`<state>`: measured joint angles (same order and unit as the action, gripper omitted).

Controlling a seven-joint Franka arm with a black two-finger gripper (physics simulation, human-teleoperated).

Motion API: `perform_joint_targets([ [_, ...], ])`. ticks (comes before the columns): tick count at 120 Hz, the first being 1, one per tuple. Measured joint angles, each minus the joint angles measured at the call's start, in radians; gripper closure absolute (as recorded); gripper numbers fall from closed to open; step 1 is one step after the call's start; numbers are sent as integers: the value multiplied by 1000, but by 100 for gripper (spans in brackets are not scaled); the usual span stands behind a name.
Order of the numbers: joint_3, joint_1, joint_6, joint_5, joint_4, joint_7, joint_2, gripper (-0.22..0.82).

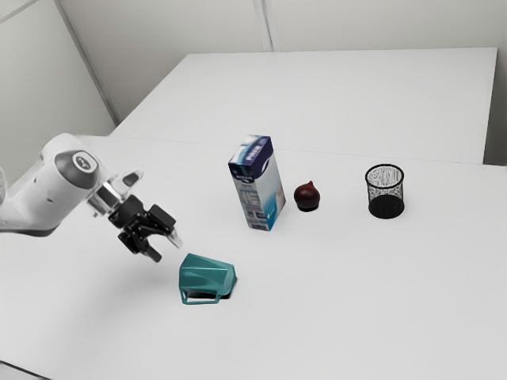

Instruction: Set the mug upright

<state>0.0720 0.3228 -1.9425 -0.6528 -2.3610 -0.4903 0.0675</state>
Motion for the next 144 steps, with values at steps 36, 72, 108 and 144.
perform_joint_targets([
  [36, -1, 27, 26, -111, 2, -138, -105, 0],
  [72, 1, 7, 42, -215, -15, -295, -129, 0],
  [108, 2, 12, 75, -281, -28, -408, -154, 18],
  [144, 6, 10, 88, -297, -37, -479, -147, 37],
])
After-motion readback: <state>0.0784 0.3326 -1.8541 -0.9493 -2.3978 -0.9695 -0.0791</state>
